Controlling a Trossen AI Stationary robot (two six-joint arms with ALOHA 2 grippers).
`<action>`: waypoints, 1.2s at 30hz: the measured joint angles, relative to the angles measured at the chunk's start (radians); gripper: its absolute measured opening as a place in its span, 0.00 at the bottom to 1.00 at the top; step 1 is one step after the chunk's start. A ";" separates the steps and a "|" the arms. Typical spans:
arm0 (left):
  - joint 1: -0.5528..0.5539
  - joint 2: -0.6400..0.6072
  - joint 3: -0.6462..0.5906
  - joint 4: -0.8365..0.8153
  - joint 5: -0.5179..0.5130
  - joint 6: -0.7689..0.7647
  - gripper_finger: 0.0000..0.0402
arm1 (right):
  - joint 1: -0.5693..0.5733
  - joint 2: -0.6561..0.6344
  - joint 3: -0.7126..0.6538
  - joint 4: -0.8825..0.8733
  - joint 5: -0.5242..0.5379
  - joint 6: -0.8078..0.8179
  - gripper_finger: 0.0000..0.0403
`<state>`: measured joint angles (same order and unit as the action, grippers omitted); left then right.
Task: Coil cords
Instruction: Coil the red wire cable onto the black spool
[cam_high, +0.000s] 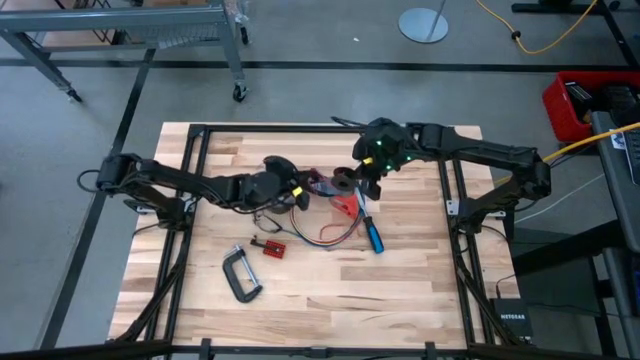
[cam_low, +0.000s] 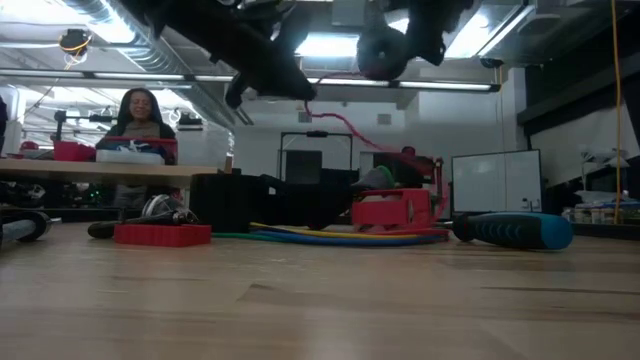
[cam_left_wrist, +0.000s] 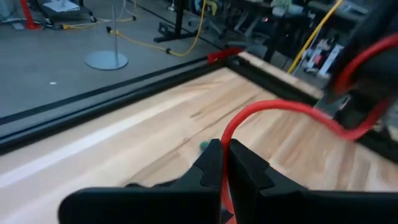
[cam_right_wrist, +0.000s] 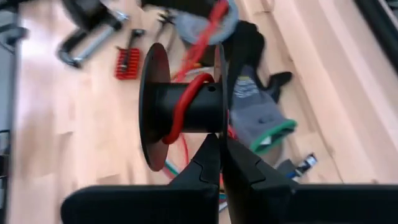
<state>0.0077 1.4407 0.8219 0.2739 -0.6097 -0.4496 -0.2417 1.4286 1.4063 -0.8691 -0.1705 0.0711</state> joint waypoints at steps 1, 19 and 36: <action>0.004 -0.008 0.000 0.003 0.007 0.000 0.01 | 0.000 0.002 -0.015 0.009 0.022 0.000 0.01; 0.152 -0.027 0.000 -0.004 0.181 -0.152 0.00 | 0.048 0.039 -0.109 0.153 0.389 -0.003 0.01; 0.202 -0.026 0.062 0.004 0.334 -0.179 0.00 | 0.128 0.205 -0.109 0.258 0.558 -0.025 0.01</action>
<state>0.2095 1.4143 0.8841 0.2779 -0.2760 -0.6289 -0.1139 1.6335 1.2972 -0.6114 0.3876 0.0460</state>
